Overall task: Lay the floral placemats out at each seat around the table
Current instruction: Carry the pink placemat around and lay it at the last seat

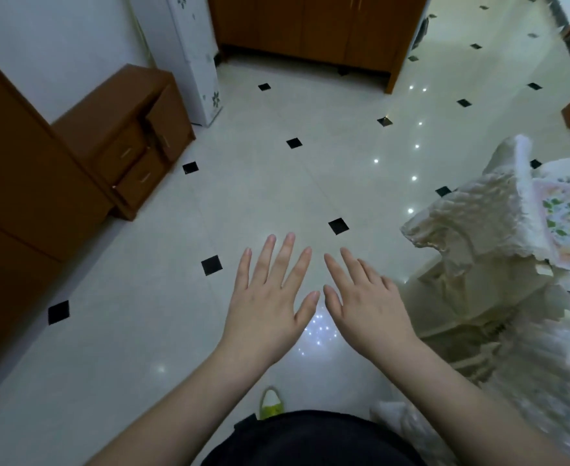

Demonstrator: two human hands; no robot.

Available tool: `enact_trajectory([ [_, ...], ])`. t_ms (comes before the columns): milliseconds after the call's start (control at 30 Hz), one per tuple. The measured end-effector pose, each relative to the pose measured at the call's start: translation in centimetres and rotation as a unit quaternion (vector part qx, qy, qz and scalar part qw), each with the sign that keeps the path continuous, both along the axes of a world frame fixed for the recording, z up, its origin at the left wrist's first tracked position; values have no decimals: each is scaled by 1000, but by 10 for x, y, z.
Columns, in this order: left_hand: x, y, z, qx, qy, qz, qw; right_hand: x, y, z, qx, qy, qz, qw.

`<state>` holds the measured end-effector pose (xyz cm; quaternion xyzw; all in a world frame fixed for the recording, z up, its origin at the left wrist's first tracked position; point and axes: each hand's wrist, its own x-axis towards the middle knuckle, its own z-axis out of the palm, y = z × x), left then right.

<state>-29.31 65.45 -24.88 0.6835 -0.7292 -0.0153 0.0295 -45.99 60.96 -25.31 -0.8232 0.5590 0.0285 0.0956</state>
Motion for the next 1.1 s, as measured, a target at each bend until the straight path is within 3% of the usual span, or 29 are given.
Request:
enact_trajectory([
  [167,21,-61,5,1,-9,-21,1000,8,-46,10,-17,16,-48,999],
  [467,-10,-200,-1,7,-6,-60,998,-38,-132,0,-74,7,-138,988],
  [1100,-81,-424,-7,78,-27,-82,993,-96,-358,4,-40,-44,-146,988],
])
